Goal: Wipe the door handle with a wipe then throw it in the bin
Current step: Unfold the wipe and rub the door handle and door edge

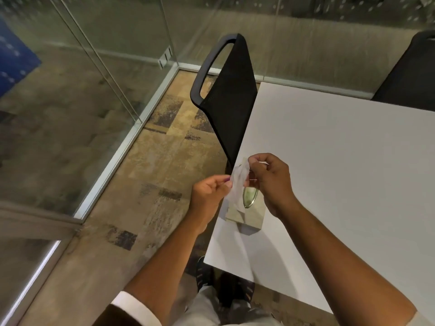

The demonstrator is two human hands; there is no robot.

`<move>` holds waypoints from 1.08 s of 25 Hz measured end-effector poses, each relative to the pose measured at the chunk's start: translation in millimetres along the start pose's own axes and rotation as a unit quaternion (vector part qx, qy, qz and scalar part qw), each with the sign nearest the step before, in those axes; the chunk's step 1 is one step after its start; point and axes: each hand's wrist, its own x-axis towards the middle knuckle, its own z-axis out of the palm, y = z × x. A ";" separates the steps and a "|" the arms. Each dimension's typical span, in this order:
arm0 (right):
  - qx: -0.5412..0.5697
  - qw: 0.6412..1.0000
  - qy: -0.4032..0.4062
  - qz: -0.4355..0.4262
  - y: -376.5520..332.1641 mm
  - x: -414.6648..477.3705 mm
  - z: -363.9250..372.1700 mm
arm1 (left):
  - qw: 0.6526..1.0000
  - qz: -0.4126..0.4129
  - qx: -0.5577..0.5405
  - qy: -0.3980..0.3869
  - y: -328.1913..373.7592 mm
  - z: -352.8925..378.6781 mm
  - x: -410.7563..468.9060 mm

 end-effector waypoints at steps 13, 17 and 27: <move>-0.083 0.965 -0.234 0.086 24.8 -31.6 90.0 | 0.956 -0.092 -0.237 0.145 -1.1 -89.6 -61.1; -0.114 0.953 -0.273 0.063 17.5 -42.4 144.9 | 0.921 -0.085 -0.343 0.167 -6.8 -146.2 -81.8; -0.136 0.927 -0.347 0.039 -21.2 -84.6 320.7 | 0.906 -0.055 -0.359 0.219 -5.2 -324.8 -120.1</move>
